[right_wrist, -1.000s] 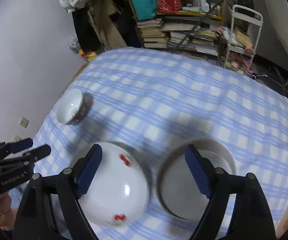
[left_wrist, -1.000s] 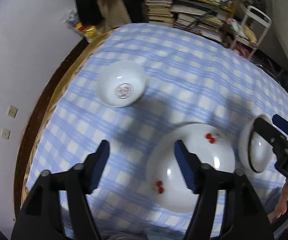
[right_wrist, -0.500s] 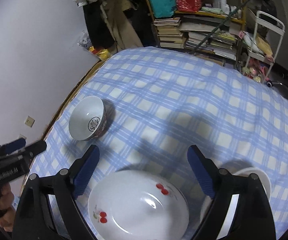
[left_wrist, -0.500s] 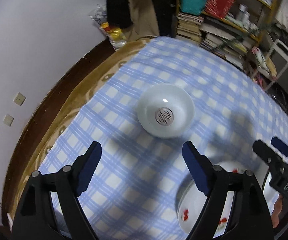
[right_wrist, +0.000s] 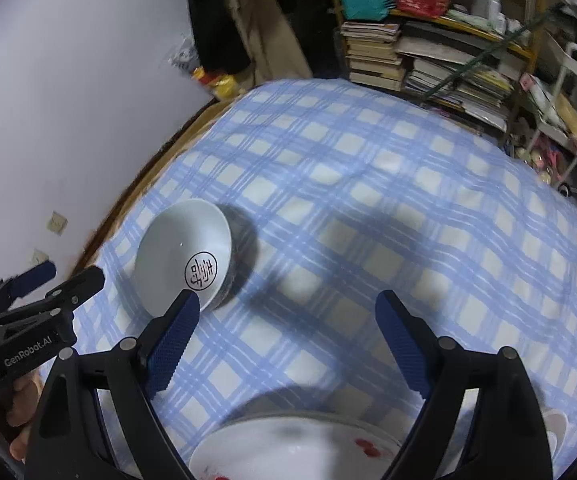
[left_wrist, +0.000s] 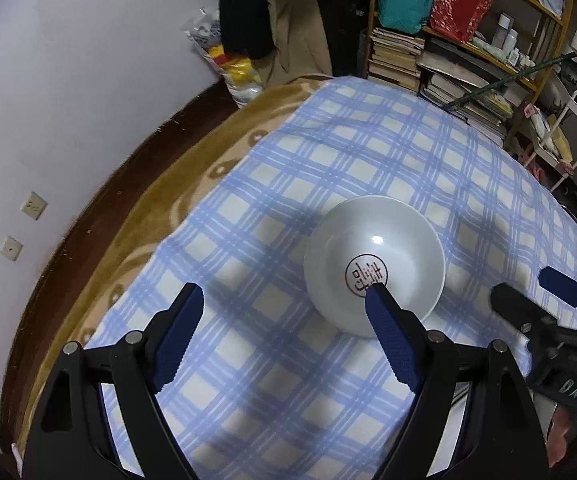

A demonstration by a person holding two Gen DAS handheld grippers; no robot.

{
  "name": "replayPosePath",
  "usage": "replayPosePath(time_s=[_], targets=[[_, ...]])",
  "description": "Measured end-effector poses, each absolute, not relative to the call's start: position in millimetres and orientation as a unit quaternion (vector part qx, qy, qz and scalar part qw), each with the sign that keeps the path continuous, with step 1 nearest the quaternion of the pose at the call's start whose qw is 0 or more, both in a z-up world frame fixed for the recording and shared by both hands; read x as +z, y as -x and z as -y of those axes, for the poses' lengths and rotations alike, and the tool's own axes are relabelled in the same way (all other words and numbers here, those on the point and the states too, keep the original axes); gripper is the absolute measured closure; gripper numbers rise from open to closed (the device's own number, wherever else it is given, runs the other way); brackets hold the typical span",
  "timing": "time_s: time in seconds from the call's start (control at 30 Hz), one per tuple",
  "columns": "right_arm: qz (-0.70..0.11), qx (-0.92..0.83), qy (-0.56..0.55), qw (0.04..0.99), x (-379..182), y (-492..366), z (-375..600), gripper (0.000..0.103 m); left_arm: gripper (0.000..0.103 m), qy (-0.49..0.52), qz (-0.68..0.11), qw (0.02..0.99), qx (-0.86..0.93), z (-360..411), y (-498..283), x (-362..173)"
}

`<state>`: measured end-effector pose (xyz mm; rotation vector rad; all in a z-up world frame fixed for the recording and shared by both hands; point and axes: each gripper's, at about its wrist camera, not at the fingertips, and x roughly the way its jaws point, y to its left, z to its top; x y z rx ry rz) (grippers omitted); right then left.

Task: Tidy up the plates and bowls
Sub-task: 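Grip the rim of the red-stamped white bowl with both tools and lift it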

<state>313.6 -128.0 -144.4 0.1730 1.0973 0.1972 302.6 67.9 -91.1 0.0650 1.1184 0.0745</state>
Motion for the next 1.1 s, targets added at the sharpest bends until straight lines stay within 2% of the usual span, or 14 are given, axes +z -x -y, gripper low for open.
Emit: replayPosePath(time_s=[0.17, 0.6, 0.67, 0.77, 0.8, 0.9, 0.97, 1.07, 1.1], targets=[[-0.512, 0.072, -0.051, 0.855, -148, -322, 112, 0.009, 0.021, -0.032, -0.546, 0.836, 0.037, -68, -319, -114], [-0.552, 0.08, -0.073, 0.826, -188, -352, 98, 0.009, 0.021, -0.003, -0.581, 0.813, 0.031, -81, -341, -155], [-0.555, 0.08, -0.07, 0.825, -191, -353, 97, 0.01, 0.022, -0.011, -0.581, 0.813, 0.034, -79, -341, -157], [-0.56, 0.083, -0.056, 0.822, -195, -356, 93, 0.017, 0.023, -0.022, -0.583, 0.811, 0.033, -75, -343, -162], [-0.562, 0.085, -0.051, 0.821, -196, -356, 92, 0.018, 0.025, -0.021, -0.586, 0.809, 0.035, -75, -344, -165], [-0.565, 0.091, -0.041, 0.819, -199, -357, 88, 0.018, 0.041, -0.024, -0.592, 0.805, 0.038, -72, -346, -172], [-0.566, 0.091, -0.041, 0.819, -200, -358, 86, 0.022, 0.049, -0.021, -0.589, 0.807, 0.034, -69, -346, -173], [-0.573, 0.098, -0.057, 0.811, -204, -361, 86, 0.031, 0.063, 0.005, -0.588, 0.809, 0.019, -70, -346, -174], [-0.576, 0.104, -0.063, 0.809, -204, -361, 84, 0.038, 0.071, 0.016, -0.588, 0.809, 0.012, -70, -346, -174]])
